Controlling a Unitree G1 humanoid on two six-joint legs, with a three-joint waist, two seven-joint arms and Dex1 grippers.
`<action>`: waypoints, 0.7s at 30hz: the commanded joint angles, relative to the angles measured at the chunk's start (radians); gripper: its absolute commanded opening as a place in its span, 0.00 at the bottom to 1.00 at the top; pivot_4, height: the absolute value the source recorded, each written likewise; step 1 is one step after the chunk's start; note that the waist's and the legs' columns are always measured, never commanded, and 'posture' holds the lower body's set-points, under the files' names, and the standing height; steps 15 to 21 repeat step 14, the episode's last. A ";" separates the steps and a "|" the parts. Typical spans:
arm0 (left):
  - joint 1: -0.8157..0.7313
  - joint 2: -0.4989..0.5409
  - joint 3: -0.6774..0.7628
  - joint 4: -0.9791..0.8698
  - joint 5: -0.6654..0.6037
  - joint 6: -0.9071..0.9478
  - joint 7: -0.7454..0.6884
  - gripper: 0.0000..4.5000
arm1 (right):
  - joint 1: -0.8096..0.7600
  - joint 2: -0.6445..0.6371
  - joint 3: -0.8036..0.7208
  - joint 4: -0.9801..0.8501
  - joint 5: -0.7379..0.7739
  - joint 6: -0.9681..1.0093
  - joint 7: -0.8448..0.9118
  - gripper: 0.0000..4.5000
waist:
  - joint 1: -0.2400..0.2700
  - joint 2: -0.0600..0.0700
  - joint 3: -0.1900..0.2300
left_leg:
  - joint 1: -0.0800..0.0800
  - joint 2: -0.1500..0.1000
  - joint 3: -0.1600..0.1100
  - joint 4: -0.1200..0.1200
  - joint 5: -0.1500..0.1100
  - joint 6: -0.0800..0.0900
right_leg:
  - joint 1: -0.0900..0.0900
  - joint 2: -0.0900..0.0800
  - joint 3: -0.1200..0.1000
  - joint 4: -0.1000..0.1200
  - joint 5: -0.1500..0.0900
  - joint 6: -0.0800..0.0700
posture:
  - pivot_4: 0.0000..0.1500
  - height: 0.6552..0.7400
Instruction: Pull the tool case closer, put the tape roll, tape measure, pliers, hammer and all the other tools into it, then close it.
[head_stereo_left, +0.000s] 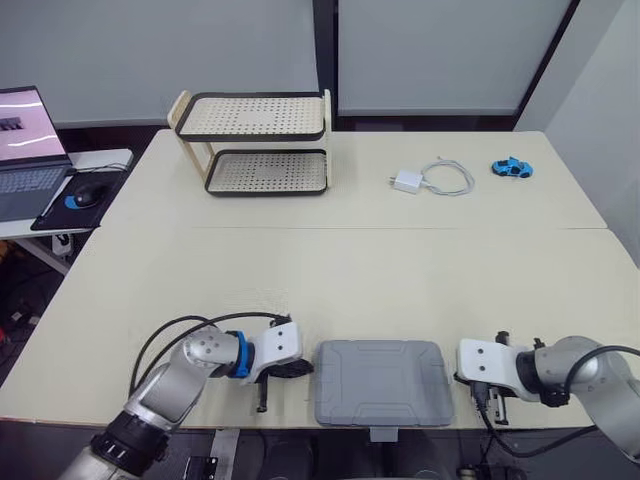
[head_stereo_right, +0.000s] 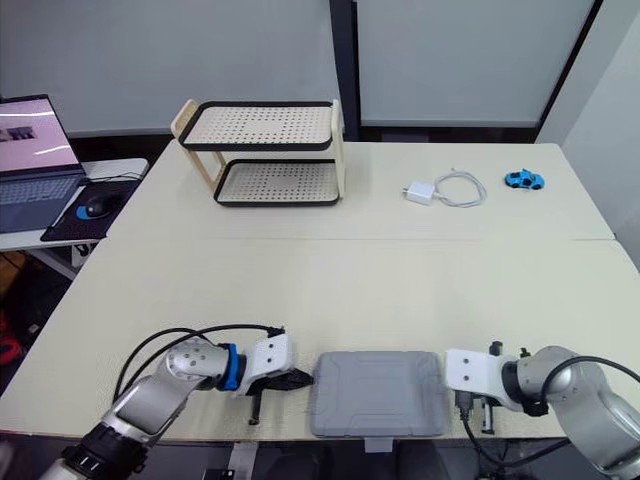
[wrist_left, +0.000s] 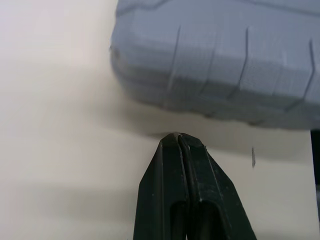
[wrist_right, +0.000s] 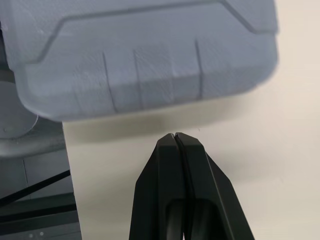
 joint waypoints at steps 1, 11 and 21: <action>0.055 0.098 0.158 -0.060 -0.088 -0.023 -0.040 0.00 | 0.085 -0.024 -0.200 -0.028 0.072 -0.151 0.026 0.01 | -0.001 0.000 0.000 | 0.000 0.000 0.000 0.000 0.000 0.000 | 0.000 0.000 0.000 0.000 0.000 0.000 | 1.00 0.90; 0.288 0.278 0.539 -0.106 -0.194 -0.028 -0.071 0.00 | 0.276 -0.085 -0.733 0.126 0.269 -0.303 0.336 0.01 | -0.001 0.000 0.000 | 0.005 0.000 0.002 -0.001 -0.001 0.001 | 0.005 0.000 0.001 -0.001 0.000 0.000 | 1.00 0.90; 0.291 0.261 0.551 -0.105 -0.211 0.001 -0.051 0.00 | 0.244 -0.111 -0.727 0.193 0.258 -0.331 0.345 0.01 | -0.001 0.000 0.000 | 0.005 0.001 0.002 -0.001 -0.001 0.001 | 0.006 0.000 0.001 -0.001 0.000 0.000 | 1.00 0.90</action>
